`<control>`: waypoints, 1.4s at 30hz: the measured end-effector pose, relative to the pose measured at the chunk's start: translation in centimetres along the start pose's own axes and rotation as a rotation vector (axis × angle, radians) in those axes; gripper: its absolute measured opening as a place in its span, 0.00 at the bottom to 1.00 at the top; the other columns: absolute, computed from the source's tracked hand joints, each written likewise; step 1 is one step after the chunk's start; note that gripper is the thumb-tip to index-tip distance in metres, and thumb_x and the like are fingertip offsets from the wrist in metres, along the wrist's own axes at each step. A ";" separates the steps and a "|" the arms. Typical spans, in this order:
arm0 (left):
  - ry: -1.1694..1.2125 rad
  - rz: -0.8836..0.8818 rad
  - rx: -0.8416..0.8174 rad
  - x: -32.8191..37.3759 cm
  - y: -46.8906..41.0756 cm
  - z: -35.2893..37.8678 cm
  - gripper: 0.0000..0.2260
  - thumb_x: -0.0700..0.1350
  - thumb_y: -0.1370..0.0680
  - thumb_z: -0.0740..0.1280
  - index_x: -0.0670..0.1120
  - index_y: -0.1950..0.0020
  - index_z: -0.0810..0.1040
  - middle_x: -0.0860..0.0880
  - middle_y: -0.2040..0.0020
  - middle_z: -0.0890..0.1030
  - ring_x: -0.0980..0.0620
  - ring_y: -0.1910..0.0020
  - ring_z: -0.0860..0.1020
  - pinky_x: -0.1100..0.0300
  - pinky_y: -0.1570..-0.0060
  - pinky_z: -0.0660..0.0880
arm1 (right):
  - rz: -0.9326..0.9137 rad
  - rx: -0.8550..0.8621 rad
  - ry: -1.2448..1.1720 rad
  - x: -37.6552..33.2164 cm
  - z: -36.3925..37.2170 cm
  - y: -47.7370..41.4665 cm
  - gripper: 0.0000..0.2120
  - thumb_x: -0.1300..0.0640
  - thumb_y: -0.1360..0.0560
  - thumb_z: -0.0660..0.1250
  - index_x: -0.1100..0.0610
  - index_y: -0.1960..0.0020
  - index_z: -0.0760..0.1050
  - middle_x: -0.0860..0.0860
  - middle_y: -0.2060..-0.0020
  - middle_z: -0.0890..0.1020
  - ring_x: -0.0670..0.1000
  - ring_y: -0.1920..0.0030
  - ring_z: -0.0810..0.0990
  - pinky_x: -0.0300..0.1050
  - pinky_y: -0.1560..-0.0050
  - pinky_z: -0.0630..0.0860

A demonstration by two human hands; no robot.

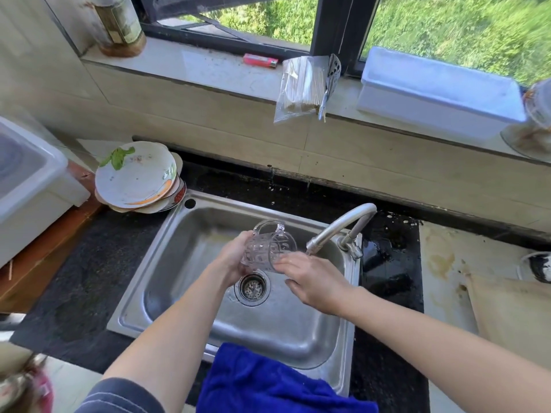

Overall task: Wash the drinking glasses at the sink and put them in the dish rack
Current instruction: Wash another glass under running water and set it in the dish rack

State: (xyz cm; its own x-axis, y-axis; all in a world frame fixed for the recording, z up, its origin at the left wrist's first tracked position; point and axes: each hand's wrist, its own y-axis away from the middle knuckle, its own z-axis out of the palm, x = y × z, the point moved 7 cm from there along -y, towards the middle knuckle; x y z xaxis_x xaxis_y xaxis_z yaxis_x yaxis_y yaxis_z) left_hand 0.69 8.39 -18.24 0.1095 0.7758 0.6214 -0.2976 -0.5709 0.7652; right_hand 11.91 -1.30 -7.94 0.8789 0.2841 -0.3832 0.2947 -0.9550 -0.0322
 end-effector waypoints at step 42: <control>-0.087 -0.056 -0.017 0.4 2.2 0.3 0.13 0.51 0.22 0.57 0.45 0.54 0.77 0.46 0.65 0.78 0.47 0.69 0.77 0.53 0.65 0.77 | -0.072 -0.049 0.042 -1.2 -0.3 -1.1 0.15 0.65 0.34 0.71 0.59 0.48 0.82 0.54 0.48 0.84 0.56 0.42 0.80 0.50 0.47 0.81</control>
State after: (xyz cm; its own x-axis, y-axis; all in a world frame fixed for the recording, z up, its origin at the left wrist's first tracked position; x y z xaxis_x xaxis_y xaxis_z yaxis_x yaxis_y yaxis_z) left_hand 0.32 7.33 -16.25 0.2077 0.7795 0.5909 -0.3047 -0.5225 0.7964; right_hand 10.63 -0.52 -7.13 0.8692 0.3563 -0.3428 0.3748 -0.9270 -0.0132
